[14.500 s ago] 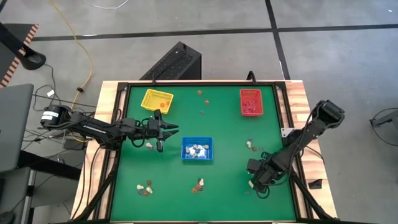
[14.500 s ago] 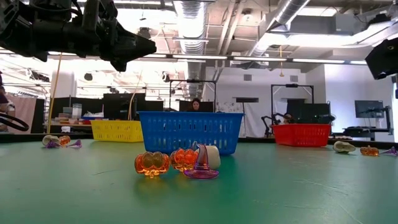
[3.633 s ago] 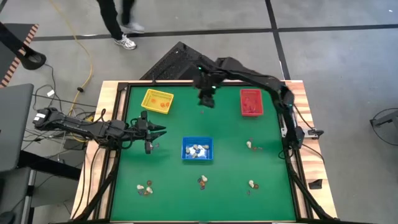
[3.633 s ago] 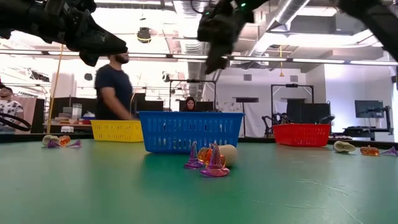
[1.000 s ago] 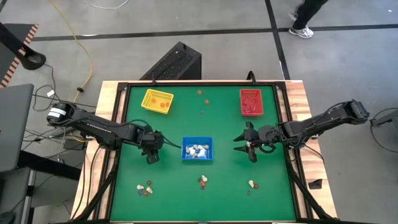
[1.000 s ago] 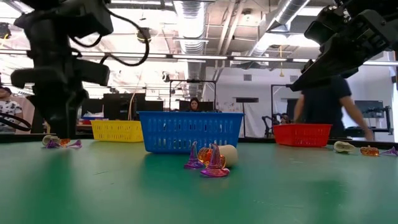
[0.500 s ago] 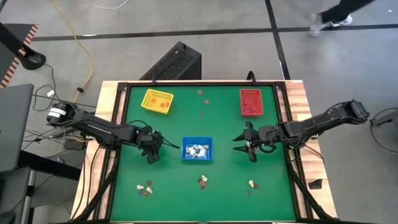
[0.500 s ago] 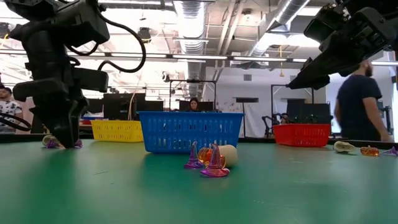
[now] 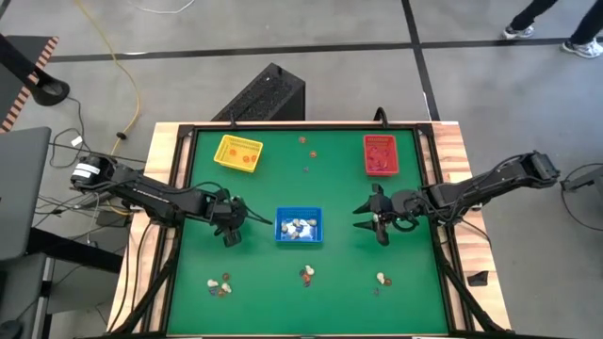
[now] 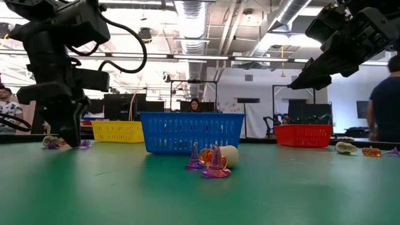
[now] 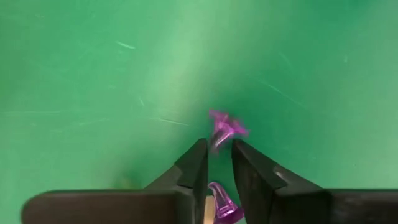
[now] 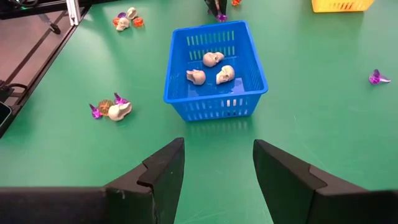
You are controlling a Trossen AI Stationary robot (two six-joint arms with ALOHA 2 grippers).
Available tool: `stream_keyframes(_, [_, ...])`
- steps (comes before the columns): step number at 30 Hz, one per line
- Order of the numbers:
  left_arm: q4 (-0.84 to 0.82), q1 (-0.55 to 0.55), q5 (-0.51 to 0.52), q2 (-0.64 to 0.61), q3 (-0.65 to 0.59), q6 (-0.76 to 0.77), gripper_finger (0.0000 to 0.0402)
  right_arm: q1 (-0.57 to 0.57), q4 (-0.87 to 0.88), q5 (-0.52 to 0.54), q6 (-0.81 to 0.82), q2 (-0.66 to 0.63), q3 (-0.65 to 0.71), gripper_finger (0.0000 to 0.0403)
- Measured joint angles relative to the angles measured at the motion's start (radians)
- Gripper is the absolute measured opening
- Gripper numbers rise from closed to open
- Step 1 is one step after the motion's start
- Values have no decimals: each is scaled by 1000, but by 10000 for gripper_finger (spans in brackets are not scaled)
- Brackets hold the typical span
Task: Sort Halloween decoration
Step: Put the purple witch hat toy into the red bin
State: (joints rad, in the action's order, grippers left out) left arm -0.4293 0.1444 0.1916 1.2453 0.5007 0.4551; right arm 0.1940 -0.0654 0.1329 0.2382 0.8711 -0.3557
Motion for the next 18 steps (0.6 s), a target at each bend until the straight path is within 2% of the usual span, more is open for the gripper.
stream_keyframes(10, [24,0,0,0,0,8,13,0,0,0,0,0,0,221])
stream_keyframes(18, [66,0,-1,0,0,-55,20,0,0,0,0,0,0,221])
